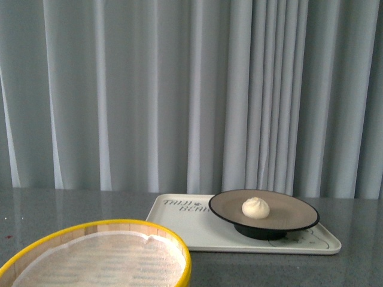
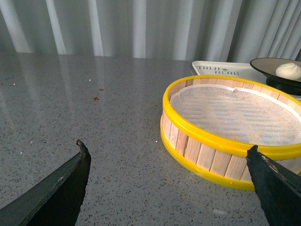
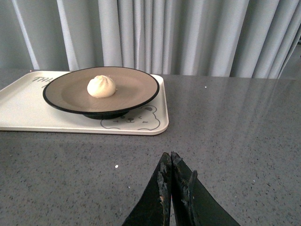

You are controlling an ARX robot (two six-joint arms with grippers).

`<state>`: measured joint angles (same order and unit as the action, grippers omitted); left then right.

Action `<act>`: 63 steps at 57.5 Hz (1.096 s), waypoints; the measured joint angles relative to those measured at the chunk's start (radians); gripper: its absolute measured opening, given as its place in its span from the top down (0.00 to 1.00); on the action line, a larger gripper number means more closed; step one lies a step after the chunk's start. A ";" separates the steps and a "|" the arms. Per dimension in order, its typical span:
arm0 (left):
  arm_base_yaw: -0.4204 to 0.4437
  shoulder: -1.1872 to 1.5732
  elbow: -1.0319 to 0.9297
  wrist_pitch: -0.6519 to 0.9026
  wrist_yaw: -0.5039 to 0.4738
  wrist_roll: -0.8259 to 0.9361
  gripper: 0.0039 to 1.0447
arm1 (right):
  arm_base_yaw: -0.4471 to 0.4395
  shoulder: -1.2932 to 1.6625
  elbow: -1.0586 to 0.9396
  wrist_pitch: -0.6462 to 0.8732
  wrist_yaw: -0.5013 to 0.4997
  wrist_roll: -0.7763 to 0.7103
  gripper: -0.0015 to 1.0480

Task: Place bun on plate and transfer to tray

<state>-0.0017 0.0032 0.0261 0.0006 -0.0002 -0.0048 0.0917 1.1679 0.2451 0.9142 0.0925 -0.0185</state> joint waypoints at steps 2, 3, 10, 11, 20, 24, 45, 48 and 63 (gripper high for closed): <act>0.000 0.000 0.000 0.000 0.000 0.000 0.06 | -0.005 -0.025 -0.021 -0.005 -0.008 0.001 0.98; 0.000 0.000 0.000 0.000 0.000 0.000 0.06 | -0.008 -0.037 -0.030 -0.010 -0.011 0.001 0.98; 0.000 0.000 0.000 0.000 0.000 0.000 0.06 | -0.063 -0.143 -0.097 -0.051 -0.085 0.002 0.98; 0.000 0.000 0.000 0.000 0.000 0.000 0.06 | -0.071 -0.156 -0.104 -0.058 -0.087 0.002 0.98; 0.000 0.000 0.000 0.000 0.000 0.000 0.06 | -0.089 -0.277 -0.157 -0.127 -0.089 0.005 0.98; 0.000 0.000 0.000 0.000 0.000 0.000 0.06 | -0.089 -0.292 -0.187 -0.095 -0.091 0.006 0.98; 0.000 0.000 0.000 0.000 0.000 0.000 0.06 | -0.089 -0.529 -0.237 -0.293 -0.091 0.007 0.98; 0.000 0.000 0.000 0.000 0.000 0.000 0.06 | -0.089 -0.578 -0.240 -0.338 -0.091 0.007 0.98; 0.000 0.000 0.000 0.000 0.000 0.000 0.06 | -0.090 -0.781 -0.240 -0.527 -0.091 0.007 0.98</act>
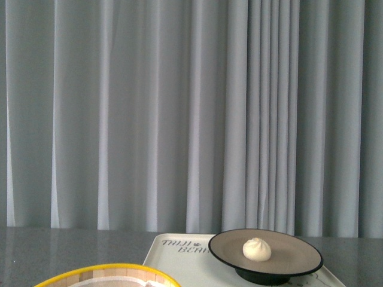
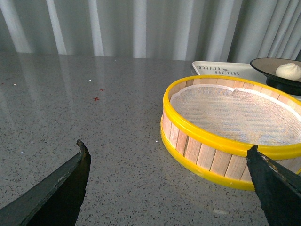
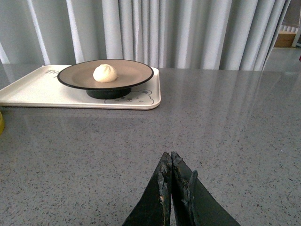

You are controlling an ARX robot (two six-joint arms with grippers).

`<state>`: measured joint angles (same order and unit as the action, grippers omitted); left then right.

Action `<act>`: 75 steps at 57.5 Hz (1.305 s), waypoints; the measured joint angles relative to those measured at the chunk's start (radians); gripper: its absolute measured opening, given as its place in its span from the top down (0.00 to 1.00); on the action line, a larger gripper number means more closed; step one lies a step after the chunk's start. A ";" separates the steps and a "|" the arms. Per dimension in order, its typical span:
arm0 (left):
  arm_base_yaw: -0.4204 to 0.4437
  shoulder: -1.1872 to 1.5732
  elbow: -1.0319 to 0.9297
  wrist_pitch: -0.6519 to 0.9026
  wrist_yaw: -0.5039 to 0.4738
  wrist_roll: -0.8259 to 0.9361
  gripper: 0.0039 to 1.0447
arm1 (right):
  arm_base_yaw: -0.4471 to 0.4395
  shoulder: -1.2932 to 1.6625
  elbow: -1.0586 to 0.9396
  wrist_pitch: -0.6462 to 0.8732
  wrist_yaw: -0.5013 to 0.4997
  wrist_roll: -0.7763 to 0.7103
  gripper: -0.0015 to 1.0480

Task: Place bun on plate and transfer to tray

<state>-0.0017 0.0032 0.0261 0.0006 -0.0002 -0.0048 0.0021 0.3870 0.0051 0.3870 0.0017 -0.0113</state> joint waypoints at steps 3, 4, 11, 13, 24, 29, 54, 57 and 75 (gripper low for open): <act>0.000 0.000 0.000 0.000 0.000 0.000 0.06 | 0.000 -0.023 0.000 -0.022 0.000 0.000 0.98; 0.000 0.000 0.000 0.000 0.000 0.000 0.06 | 0.000 -0.032 0.000 -0.030 0.000 0.000 0.98; 0.000 0.000 0.000 0.000 0.000 0.000 0.06 | 0.000 -0.080 0.000 -0.078 0.000 0.000 0.98; 0.000 0.000 0.000 0.000 0.000 0.000 0.06 | 0.000 -0.091 0.000 -0.089 0.000 0.000 0.98; 0.000 0.000 0.000 0.000 0.000 0.000 0.06 | 0.000 -0.151 0.000 -0.148 0.000 0.000 0.98; 0.000 0.000 0.000 0.000 0.000 0.000 0.06 | 0.000 -0.175 0.000 -0.172 0.000 0.000 0.98; 0.000 -0.001 0.000 0.000 0.000 0.000 0.06 | 0.000 -0.383 0.000 -0.386 -0.002 0.000 0.98; 0.000 0.000 0.000 0.000 0.000 0.000 0.06 | 0.000 -0.383 0.000 -0.386 -0.002 0.000 0.98; 0.000 0.000 0.000 0.000 0.000 0.000 0.06 | 0.000 -0.383 0.000 -0.386 -0.003 0.000 0.49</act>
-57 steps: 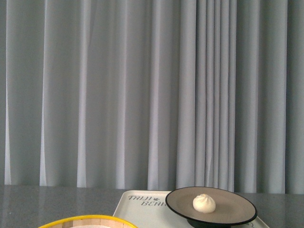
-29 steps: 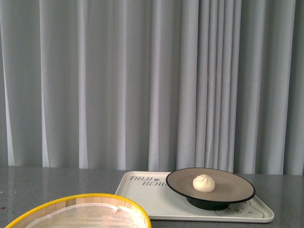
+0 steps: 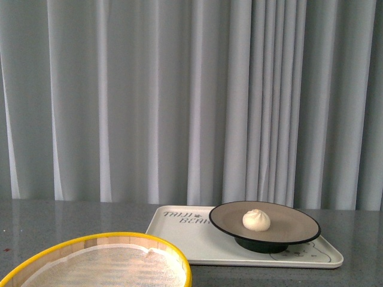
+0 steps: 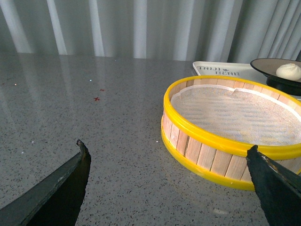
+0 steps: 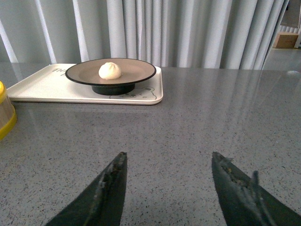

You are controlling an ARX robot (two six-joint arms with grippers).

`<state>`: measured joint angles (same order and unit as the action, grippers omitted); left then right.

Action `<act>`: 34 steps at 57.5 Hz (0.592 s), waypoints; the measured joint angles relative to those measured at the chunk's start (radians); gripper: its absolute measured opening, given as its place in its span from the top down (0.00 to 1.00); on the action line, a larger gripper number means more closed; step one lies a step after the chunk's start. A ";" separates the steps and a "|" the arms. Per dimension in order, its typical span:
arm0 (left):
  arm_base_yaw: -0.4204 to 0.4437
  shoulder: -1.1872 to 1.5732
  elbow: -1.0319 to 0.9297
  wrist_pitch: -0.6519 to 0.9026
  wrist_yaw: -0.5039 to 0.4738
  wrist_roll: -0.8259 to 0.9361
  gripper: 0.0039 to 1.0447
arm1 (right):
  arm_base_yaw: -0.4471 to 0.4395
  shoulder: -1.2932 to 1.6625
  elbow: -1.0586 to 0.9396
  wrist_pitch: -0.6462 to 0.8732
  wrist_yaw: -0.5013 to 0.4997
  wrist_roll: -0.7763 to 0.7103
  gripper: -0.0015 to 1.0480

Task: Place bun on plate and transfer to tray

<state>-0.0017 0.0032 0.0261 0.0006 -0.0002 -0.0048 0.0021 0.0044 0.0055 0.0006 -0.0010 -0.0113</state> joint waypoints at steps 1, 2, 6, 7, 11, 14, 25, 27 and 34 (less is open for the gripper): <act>0.000 0.000 0.000 0.000 0.000 0.000 0.06 | 0.000 0.000 0.000 0.000 0.000 0.000 0.45; 0.000 0.000 0.000 0.000 0.000 0.000 0.06 | 0.000 0.000 0.000 0.000 0.000 0.000 0.43; 0.000 0.000 0.000 0.000 0.000 0.000 0.06 | 0.000 0.000 0.000 0.000 0.000 0.000 0.30; 0.000 0.000 0.000 0.000 0.000 0.000 0.06 | 0.000 0.000 0.000 0.000 0.000 0.000 0.27; 0.000 0.000 0.000 0.000 0.000 0.000 0.06 | 0.000 0.000 0.000 0.000 0.000 0.000 0.15; 0.000 0.000 0.000 0.000 0.000 0.000 0.06 | 0.000 0.000 0.000 0.000 0.000 0.000 0.07; 0.000 0.000 0.000 0.000 0.000 0.000 0.06 | 0.000 0.000 0.000 0.000 0.000 0.001 0.08; 0.000 0.000 0.000 0.000 0.000 0.000 0.06 | 0.000 0.000 0.000 0.000 0.000 0.001 0.08; 0.000 0.000 0.000 0.000 0.000 0.000 0.06 | 0.000 0.000 0.000 0.000 0.000 0.001 0.08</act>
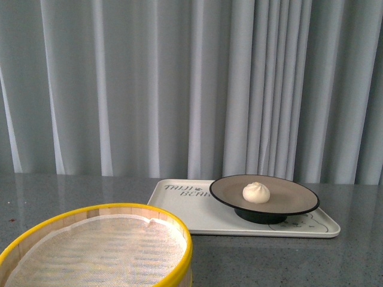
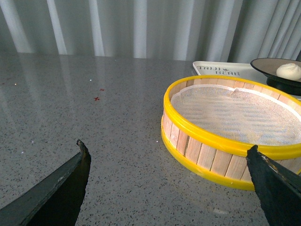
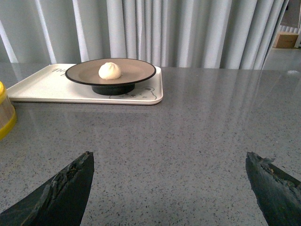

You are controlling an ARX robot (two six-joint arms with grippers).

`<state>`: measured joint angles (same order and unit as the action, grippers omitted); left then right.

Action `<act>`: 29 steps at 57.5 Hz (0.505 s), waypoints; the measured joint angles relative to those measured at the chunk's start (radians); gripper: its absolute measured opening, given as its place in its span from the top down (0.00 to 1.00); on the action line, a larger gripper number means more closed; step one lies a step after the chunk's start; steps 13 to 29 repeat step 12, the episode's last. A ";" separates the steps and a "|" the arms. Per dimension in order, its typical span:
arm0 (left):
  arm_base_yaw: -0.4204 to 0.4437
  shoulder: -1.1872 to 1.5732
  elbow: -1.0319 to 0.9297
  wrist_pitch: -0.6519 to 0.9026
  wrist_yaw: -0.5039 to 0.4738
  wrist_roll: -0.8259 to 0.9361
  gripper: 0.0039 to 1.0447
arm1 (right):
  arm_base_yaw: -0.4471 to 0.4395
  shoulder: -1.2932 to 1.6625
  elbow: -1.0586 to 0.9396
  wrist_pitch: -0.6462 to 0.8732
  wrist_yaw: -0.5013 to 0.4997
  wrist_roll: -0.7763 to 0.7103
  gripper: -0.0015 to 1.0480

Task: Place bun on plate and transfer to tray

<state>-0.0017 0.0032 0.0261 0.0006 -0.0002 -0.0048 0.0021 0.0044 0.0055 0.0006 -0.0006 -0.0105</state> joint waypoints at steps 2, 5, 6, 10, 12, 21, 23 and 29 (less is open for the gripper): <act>0.000 0.000 0.000 0.000 0.000 0.000 0.06 | 0.000 0.000 0.000 0.000 0.000 0.000 0.08; 0.000 0.000 0.000 0.000 0.000 0.000 0.06 | 0.000 0.000 0.000 0.000 0.000 0.000 0.08; 0.000 0.000 0.000 0.000 0.000 0.000 0.06 | 0.000 0.000 0.000 0.000 0.000 0.000 0.08; 0.000 0.000 0.000 0.000 0.000 0.000 0.06 | 0.000 0.000 0.000 0.000 0.000 0.000 0.08; 0.000 0.000 0.000 0.000 0.000 0.000 0.06 | 0.000 0.000 0.000 0.000 0.000 0.000 0.08; 0.000 0.000 0.000 0.000 0.000 0.000 0.06 | 0.000 0.000 0.000 0.000 0.000 0.000 0.08; 0.000 0.000 0.000 0.000 0.000 0.000 0.06 | 0.000 0.000 0.000 0.000 0.000 0.000 0.08; 0.000 0.000 0.000 0.000 0.000 0.000 0.06 | 0.000 0.000 0.000 0.000 0.000 0.000 0.08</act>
